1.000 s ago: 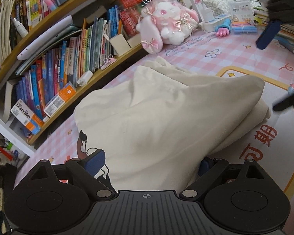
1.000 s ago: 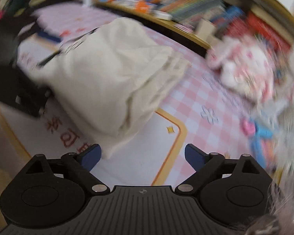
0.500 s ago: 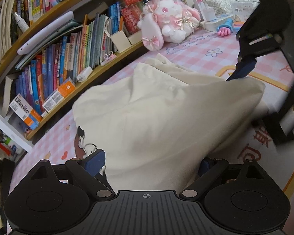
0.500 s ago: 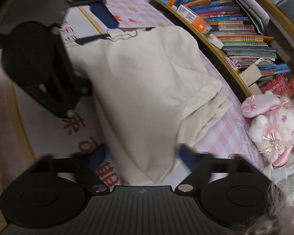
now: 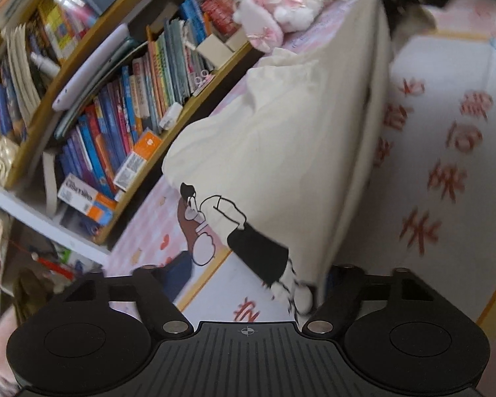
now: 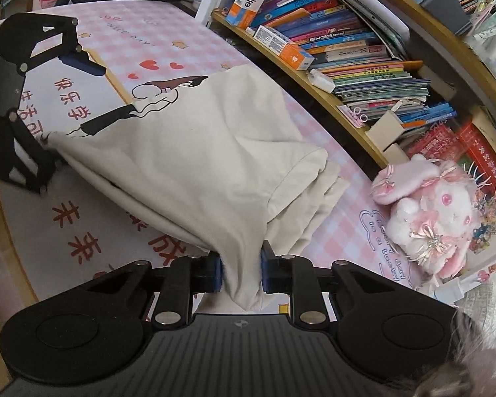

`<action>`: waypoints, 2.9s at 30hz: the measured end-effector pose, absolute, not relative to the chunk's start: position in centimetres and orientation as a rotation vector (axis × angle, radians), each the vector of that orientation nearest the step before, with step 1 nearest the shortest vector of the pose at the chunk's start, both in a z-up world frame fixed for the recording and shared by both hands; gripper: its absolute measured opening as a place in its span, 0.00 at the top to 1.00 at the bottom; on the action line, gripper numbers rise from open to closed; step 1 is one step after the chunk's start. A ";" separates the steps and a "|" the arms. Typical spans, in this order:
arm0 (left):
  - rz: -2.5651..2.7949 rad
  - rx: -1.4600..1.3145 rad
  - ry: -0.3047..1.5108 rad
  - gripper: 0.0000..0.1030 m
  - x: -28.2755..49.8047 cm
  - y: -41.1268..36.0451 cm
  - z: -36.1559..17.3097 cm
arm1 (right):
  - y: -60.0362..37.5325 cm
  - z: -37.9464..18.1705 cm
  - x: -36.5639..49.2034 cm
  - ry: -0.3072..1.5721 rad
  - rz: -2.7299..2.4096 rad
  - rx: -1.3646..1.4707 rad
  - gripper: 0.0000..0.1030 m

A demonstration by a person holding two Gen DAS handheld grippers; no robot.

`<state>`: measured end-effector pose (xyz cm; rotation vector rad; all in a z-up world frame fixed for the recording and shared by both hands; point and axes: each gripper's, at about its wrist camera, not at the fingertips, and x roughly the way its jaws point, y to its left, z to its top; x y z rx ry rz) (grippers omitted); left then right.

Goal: Fold clothes

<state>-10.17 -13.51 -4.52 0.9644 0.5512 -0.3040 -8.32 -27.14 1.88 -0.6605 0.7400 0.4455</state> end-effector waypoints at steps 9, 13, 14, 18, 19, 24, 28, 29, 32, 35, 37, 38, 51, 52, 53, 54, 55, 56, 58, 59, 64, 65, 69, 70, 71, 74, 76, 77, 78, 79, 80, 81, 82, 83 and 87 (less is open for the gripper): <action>-0.455 1.092 0.521 0.94 -12.4 -14.1 -5.2 | -26.9 1.3 -9.0 0.763 0.468 -0.674 0.82; -0.557 1.021 0.579 0.94 -13.3 -13.3 -1.7 | -27.5 1.6 -9.8 0.828 0.542 -0.654 0.84; -0.583 1.003 0.594 0.94 -13.5 -13.1 -0.8 | -27.8 2.0 -10.3 0.852 0.576 -0.633 0.84; -0.661 0.923 0.640 0.94 -14.3 -12.4 2.6 | -28.8 4.3 -12.3 0.921 0.705 -0.538 0.85; -0.679 0.903 0.650 0.94 -14.5 -12.3 3.5 | -29.2 5.1 -12.7 0.924 0.729 -0.512 0.85; -0.764 0.798 0.700 0.94 -15.3 -11.5 7.7 | -31.0 8.8 -14.2 0.911 0.800 -0.381 0.85; -0.732 0.699 0.694 0.94 -13.3 -11.7 9.1 | -32.0 10.5 -14.5 0.876 0.792 -0.320 0.85; -0.721 0.674 0.690 0.93 -12.6 -11.8 9.5 | -32.1 10.8 -14.3 0.864 0.777 -0.313 0.85; -0.688 0.601 0.678 0.93 -10.7 -11.9 10.6 | -32.5 11.6 -13.4 0.823 0.739 -0.304 0.85; -0.655 0.523 0.669 0.93 -8.7 -12.0 11.6 | -32.9 12.6 -12.3 0.772 0.697 -0.291 0.85; -0.636 0.444 0.694 0.93 -6.9 -12.1 11.7 | -33.0 12.8 -11.1 0.748 0.669 -0.282 0.85; -0.630 0.446 0.705 0.93 -6.1 -12.1 11.4 | -33.0 12.9 -10.5 0.736 0.655 -0.277 0.85; -0.544 0.475 0.840 0.56 3.9 -11.9 7.4 | -33.3 9.4 0.4 0.806 0.553 -0.275 0.85; -0.537 0.477 0.850 0.50 4.6 -11.9 7.1 | -33.3 8.8 1.4 0.825 0.544 -0.281 0.85; -0.529 0.481 0.860 0.45 5.3 -11.8 6.8 | -33.3 8.2 2.3 0.843 0.535 -0.287 0.85; -0.523 0.480 0.869 0.45 5.5 -11.2 6.4 | -33.3 7.6 3.0 0.858 0.528 -0.290 0.85; -0.529 0.453 0.882 0.45 5.7 -10.5 5.9 | -33.3 6.9 4.0 0.876 0.519 -0.294 0.85; -0.535 0.426 0.895 0.45 5.9 -9.8 5.5 | -33.2 6.3 4.7 0.882 0.515 -0.300 0.85; -0.557 0.355 0.912 0.45 6.0 -8.7 4.7 | -33.0 5.1 5.9 0.887 0.511 -0.311 0.85; -0.565 0.316 0.914 0.45 6.0 -8.3 4.2 | -33.1 4.4 6.4 0.901 0.496 -0.292 0.85; -0.606 0.092 0.955 0.45 6.3 -8.0 1.3 | -33.7 1.0 8.9 0.969 0.420 -0.197 0.78; -0.609 0.064 0.964 0.47 6.4 -8.2 0.7 | -34.1 0.7 8.9 0.969 0.384 -0.169 0.66; -0.602 -0.001 0.974 0.57 7.0 -8.9 -0.8 | -36.1 1.7 7.0 0.917 0.255 -0.022 0.54; -0.603 -0.029 0.971 0.62 7.2 -8.8 -0.9 | -36.7 2.1 6.3 0.900 0.228 0.027 0.51; -0.603 -0.058 0.968 0.78 7.1 -8.6 -0.8 | -37.4 2.5 5.1 0.884 0.213 0.089 0.46; -0.614 -0.165 0.916 0.98 6.4 -7.3 0.4 | -38.3 2.9 1.8 0.869 0.207 0.225 0.44; -0.607 -0.280 0.837 0.98 4.8 -5.0 2.4 | -38.0 2.6 0.2 0.878 0.197 0.256 0.44; -0.594 -0.331 0.818 0.97 4.1 -3.9 2.9 | -37.7 2.3 -0.4 0.885 0.183 0.262 0.48; -0.572 -0.370 0.839 0.97 4.0 -2.9 2.5 | -37.5 2.1 -1.0 0.892 0.170 0.269 0.53; -0.548 -0.403 0.866 0.97 4.0 -2.0 1.9 | -37.3 1.5 -1.2 0.902 0.159 0.283 0.57; -0.512 -0.412 0.914 0.97 4.4 -1.4 0.5 | -37.3 0.9 -1.3 0.917 0.150 0.302 0.65; -0.482 -0.424 0.952 0.96 4.8 -0.9 -0.7 | -37.2 0.2 -1.4 0.931 0.141 0.324 0.72; -0.473 -0.446 0.957 0.94 5.2 -0.8 -1.3 | -37.2 -0.5 -1.4 0.940 0.144 0.357 0.74; -0.465 -0.469 0.961 0.91 5.5 -0.7 -1.9 | -37.1 -1.1 -1.5 0.945 0.141 0.390 0.78; -0.456 -0.475 0.950 0.70 6.5 -1.0 -2.5 | -36.5 -1.3 -1.9 0.950 0.115 0.412 0.79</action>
